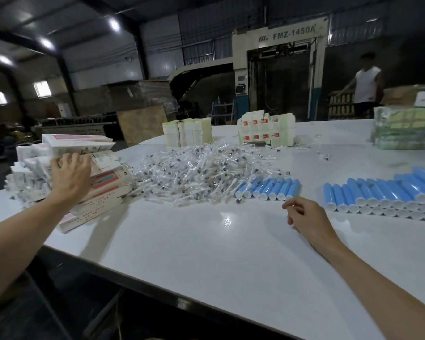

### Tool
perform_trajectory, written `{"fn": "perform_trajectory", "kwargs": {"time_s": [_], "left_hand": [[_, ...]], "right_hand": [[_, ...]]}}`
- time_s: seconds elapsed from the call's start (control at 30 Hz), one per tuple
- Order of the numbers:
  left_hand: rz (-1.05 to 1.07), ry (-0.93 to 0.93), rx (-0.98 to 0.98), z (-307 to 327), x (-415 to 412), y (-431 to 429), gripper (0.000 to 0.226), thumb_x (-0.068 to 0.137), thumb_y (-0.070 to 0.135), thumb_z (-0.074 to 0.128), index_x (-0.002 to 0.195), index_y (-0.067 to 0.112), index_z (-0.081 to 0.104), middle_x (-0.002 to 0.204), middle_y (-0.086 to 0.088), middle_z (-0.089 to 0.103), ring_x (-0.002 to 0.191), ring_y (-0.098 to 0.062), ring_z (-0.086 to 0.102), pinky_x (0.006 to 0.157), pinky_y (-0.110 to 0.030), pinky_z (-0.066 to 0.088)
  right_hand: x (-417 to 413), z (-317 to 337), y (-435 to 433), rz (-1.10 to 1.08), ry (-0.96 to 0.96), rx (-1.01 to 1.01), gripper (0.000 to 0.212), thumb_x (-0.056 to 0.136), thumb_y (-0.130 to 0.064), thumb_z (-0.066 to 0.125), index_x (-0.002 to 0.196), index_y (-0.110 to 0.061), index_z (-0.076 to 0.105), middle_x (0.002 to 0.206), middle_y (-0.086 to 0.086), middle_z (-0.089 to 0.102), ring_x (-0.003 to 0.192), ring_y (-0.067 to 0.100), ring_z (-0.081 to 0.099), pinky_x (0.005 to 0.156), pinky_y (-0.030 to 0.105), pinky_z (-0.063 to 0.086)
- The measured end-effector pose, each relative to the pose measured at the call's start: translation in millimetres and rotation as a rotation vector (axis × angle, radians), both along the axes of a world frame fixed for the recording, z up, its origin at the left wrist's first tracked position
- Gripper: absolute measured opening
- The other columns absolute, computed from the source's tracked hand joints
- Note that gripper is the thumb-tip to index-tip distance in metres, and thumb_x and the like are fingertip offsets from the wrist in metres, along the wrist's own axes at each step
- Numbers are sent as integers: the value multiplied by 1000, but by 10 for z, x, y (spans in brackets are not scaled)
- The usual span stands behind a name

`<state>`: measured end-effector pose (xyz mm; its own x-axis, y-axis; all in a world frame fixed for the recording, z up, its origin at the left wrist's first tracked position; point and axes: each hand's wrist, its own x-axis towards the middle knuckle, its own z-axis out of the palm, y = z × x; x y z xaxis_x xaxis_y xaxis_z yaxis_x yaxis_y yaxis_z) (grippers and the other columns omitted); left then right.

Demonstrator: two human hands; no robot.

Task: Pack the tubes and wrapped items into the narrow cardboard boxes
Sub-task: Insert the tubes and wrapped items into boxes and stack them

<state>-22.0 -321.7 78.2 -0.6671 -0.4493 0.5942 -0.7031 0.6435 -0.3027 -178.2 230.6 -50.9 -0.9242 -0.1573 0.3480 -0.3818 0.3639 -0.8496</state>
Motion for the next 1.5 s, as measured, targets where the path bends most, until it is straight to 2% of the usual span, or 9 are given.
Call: {"fn": "perform_trajectory", "kwargs": {"time_s": [0.3,0.4,0.53,0.63,0.73,0.83,1.03,1.23,1.5], "left_hand": [[-215,-79,-213,-13,35,120,34,93,19,80,120,-1,75,142,-32,61,125,-52,59,104,-64,47],[-329,-26,-182,66,12,354,32,89,15,85,111,-6,76,124,-35,70,115,-52,66,98,-61,49],[-457,103,-40,244,-53,820,25,94,16,77,115,2,73,92,-22,78,77,-38,74,62,-46,58],[-569,213,189,330,-165,1172,23,97,23,75,113,8,72,87,-18,77,55,-24,56,49,-30,40],[-744,268,479,325,-340,1584,33,99,32,77,124,12,73,101,-6,76,65,-11,63,53,-24,42],[-861,236,838,199,-551,2024,35,103,37,70,131,16,69,117,-2,76,92,-21,76,70,-32,57],[-1022,250,1459,-345,-996,2897,15,111,35,57,123,26,58,107,-7,78,76,-21,81,57,-29,63],[-1034,430,1929,-864,-1385,3442,20,110,27,58,129,22,60,104,-4,83,91,-31,82,79,-46,68],[-978,496,2359,-1058,-1394,3404,25,109,20,60,132,12,61,107,-23,80,86,-31,82,65,-39,65]], "right_hand": [[-5,-7,-5,38,5,-4,26,101,-7,56,89,-25,71,67,1,68,55,3,57,62,26,50],[0,1,-13,44,1,-5,26,101,-7,56,90,-25,71,68,0,68,57,3,58,62,25,50],[11,1,-22,39,0,2,25,101,-8,56,90,-25,71,68,0,68,56,3,58,63,26,51],[26,6,-28,38,4,11,24,102,-9,56,91,-25,71,69,1,69,57,3,59,63,27,52],[56,18,-32,46,-1,10,23,102,-9,56,91,-24,70,69,2,68,59,4,59,65,32,53],[81,38,-16,47,1,1,23,102,-9,55,92,-23,70,69,2,67,64,9,61,67,37,54],[96,73,-6,24,0,25,22,102,-7,54,95,-19,71,73,7,68,70,24,63,73,46,57],[82,43,-22,-47,-6,20,24,100,-7,54,95,-22,71,75,-1,68,69,16,61,69,36,51],[-443,237,-116,-200,31,405,42,106,-21,47,148,-17,51,143,5,54,128,27,54,103,45,48]]}}
